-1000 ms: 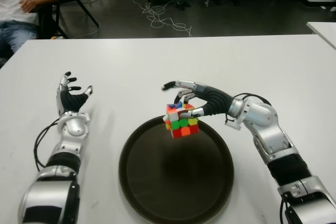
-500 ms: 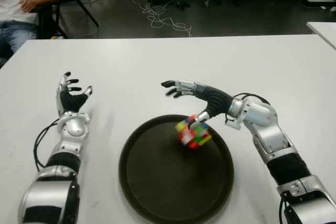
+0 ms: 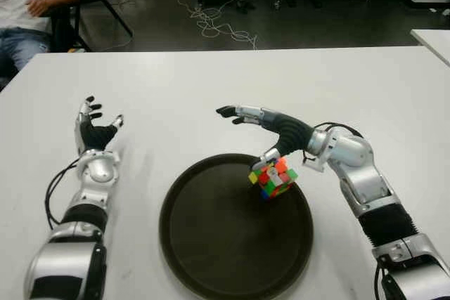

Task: Pick up the Rubik's Cube and put it in the plate

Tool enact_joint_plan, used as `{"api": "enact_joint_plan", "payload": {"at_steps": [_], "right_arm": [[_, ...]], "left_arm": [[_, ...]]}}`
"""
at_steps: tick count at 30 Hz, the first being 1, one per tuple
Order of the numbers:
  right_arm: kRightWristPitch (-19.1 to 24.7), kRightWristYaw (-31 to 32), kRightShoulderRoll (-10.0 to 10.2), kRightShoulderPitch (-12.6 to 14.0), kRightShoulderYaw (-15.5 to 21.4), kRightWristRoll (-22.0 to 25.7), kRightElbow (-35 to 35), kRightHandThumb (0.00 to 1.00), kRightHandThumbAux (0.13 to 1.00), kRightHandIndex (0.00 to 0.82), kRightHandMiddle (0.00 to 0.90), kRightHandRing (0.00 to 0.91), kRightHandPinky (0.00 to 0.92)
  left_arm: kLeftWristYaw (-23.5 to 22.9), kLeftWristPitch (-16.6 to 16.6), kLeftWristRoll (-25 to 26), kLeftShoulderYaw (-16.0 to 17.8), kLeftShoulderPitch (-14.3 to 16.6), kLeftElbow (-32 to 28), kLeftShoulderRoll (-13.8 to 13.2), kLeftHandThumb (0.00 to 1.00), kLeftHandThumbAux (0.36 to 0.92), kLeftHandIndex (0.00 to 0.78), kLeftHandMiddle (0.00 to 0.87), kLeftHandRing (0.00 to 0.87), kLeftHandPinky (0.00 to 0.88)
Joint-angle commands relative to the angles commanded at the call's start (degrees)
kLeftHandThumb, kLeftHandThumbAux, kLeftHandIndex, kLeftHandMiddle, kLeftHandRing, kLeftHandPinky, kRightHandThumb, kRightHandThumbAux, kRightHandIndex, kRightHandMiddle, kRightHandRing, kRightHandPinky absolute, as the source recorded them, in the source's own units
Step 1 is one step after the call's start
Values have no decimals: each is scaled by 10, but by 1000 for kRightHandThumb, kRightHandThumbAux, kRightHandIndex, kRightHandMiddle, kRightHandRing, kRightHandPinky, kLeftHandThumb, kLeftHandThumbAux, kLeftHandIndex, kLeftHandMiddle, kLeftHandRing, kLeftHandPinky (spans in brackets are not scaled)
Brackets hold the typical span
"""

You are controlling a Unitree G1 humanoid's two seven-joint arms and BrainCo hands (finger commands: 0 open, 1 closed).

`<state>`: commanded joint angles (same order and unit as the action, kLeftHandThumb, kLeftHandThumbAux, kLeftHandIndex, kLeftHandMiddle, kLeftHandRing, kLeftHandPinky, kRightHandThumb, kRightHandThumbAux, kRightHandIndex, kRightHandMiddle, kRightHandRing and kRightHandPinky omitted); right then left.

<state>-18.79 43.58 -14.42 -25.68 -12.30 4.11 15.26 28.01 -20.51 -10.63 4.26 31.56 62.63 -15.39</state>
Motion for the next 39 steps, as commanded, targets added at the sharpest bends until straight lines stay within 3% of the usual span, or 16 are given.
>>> {"api": "enact_joint_plan", "payload": {"at_steps": [7,12,16,19,23,29,33,39], "right_arm": [[6,2,1,-2,-2,3,5,0,711,63,84,79,65],[5,4,1,-2,-2,6,7,0,730,59,78,69,53],[3,2,0,-5,-1,3,10,0,732,61,83,76,58],[-2,-4,0,-4,-1,-4,10,0,724,70,89,84,60],[-4,-9,0,-4,-1,-5,9,0,723,75,93,87,56],[-17,-21,2,-4,3,-6,14,0,742,95,114,109,86],[-24,-23,4,-6,5,-3,21,0,756,99,116,112,87],[-49,-17,2,-47,32,13,99,0,802,76,96,84,76]], "left_arm": [[-4,1,3,1,0,-3,0,133,793,116,283,376,509],[-3,3,0,0,-1,-5,-1,120,784,113,235,315,425],[-2,4,0,0,-2,-6,-1,131,783,111,221,308,453],[3,3,-3,-1,-2,-3,-1,137,780,114,221,294,403],[4,4,-4,-2,-2,-3,-1,144,783,114,222,311,487],[8,4,-8,-4,-1,-1,-1,142,767,119,199,259,381],[11,5,-10,-5,-1,0,-1,137,773,123,201,255,367],[8,5,-4,-2,2,2,1,129,793,120,229,312,453]]}}
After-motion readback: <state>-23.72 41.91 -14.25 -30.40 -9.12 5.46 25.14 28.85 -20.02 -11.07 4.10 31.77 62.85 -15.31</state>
